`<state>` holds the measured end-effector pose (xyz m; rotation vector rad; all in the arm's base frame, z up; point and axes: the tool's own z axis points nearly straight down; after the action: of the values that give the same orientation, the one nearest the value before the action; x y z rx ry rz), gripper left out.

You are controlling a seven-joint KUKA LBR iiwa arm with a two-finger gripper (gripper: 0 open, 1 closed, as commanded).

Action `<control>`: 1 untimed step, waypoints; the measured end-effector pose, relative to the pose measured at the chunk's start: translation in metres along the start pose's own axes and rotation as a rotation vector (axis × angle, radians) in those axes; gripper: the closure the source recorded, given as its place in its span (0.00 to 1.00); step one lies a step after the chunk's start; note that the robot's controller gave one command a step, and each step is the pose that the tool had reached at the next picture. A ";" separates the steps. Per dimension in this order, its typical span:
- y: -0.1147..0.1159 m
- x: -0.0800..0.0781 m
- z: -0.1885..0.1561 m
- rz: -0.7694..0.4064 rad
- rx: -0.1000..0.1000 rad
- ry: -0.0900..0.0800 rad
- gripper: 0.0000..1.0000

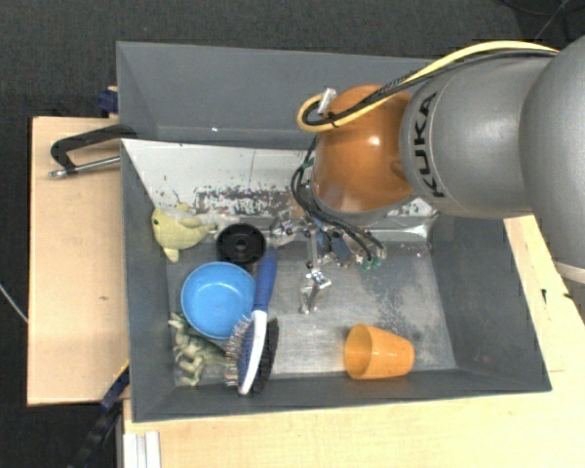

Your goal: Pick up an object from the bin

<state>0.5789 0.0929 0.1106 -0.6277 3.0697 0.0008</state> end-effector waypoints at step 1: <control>0.034 -0.026 0.025 -0.028 0.001 0.001 0.00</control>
Offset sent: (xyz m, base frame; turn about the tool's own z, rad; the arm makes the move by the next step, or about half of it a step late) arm 0.0105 0.0534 -0.0349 -0.0338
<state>0.5897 0.1340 0.0853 -0.6707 3.0614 -0.0011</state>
